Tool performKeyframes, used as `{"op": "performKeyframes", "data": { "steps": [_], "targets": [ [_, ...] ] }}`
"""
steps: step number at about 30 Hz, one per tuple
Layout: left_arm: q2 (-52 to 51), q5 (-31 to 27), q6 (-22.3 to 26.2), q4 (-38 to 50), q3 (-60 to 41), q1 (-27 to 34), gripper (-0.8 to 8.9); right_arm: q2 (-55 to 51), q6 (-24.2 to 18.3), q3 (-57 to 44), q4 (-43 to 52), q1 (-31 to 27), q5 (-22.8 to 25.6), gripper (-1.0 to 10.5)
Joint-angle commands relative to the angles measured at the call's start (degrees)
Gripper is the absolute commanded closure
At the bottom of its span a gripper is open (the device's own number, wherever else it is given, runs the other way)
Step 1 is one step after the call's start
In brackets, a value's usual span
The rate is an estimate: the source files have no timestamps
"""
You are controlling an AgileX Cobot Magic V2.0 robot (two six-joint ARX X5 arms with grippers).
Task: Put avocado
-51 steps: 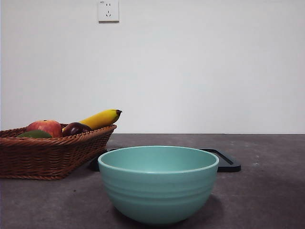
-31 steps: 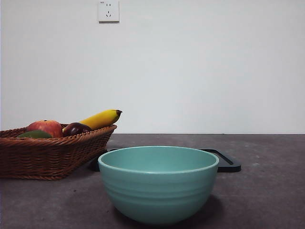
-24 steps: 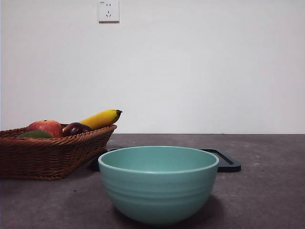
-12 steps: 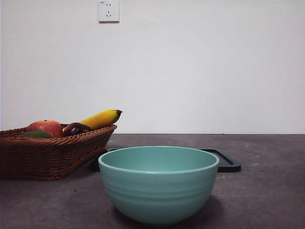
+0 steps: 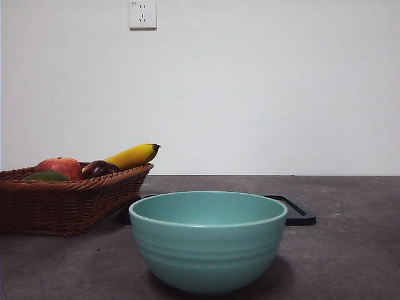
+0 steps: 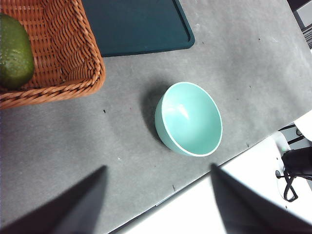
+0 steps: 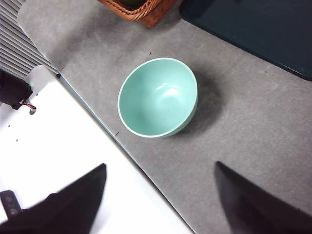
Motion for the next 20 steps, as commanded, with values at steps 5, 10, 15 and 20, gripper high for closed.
{"op": "performKeyframes", "data": {
  "steps": [5, 10, 15, 20],
  "targets": [
    [2.5, -4.1, -0.7, 2.9, 2.4, -0.2, 4.22, 0.3, -0.6, 1.1, 0.5, 0.3, 0.0, 5.5],
    [7.9, -9.7, -0.6, 5.9, 5.3, -0.3, 4.22, 0.3, -0.6, 1.1, 0.5, 0.3, 0.0, 5.5],
    [16.0, -15.0, -0.1, 8.6, 8.9, -1.1, 4.23, 0.3, -0.5, 1.1, 0.8, 0.3, 0.0, 5.5],
    [25.5, -21.4, 1.4, 9.0, 12.7, -3.0, 4.23, 0.3, -0.5, 1.1, 0.9, 0.3, 0.0, 5.5]
  ]
}}
